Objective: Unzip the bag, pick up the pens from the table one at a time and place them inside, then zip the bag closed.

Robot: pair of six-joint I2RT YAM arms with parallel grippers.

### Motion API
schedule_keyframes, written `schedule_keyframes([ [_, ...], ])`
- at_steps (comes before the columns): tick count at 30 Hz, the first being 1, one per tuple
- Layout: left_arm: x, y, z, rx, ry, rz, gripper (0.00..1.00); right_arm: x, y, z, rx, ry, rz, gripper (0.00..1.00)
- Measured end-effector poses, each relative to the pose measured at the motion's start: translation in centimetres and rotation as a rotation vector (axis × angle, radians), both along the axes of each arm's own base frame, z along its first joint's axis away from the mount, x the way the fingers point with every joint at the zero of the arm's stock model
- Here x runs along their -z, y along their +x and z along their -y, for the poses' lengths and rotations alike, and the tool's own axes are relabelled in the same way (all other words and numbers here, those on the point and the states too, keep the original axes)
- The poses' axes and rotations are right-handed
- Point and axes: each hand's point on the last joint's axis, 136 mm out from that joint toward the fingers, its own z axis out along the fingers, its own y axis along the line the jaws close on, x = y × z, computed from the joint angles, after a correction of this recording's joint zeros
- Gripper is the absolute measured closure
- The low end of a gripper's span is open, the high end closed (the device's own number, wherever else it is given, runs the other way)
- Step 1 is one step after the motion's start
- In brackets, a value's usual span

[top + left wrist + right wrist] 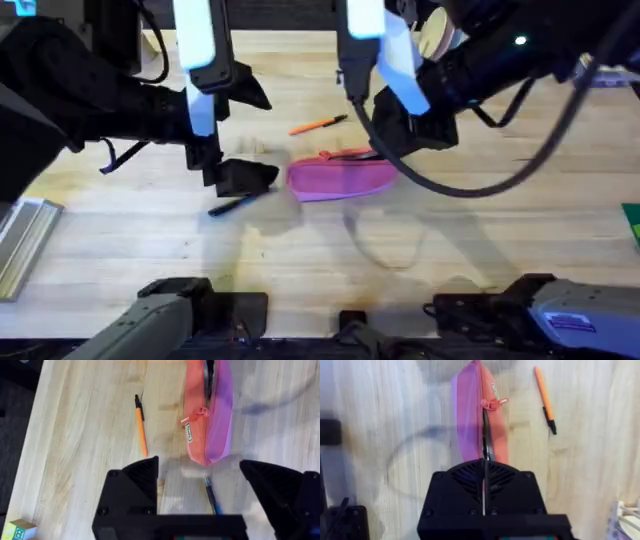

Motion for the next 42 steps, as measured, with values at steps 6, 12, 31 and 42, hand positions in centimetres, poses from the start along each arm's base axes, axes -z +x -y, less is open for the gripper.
schedule_keyframes([
  [6,0.0,0.0,0.0,0.000,0.000,0.000,0.008,2.4,0.4,-0.4,0.004,-0.036,-0.078,0.972],
  [12,0.0,0.0,0.0,0.000,0.000,0.000,0.008,4.3,0.7,-0.8,0.005,-0.062,-0.136,0.970],
  [31,0.0,0.0,0.0,0.000,0.000,0.000,0.008,8.4,2.2,-1.8,0.010,-0.103,-0.203,0.969],
  [42,0.0,0.0,0.0,0.000,0.000,0.000,0.007,10.3,3.1,-2.4,0.009,-0.110,-0.220,0.969],
])
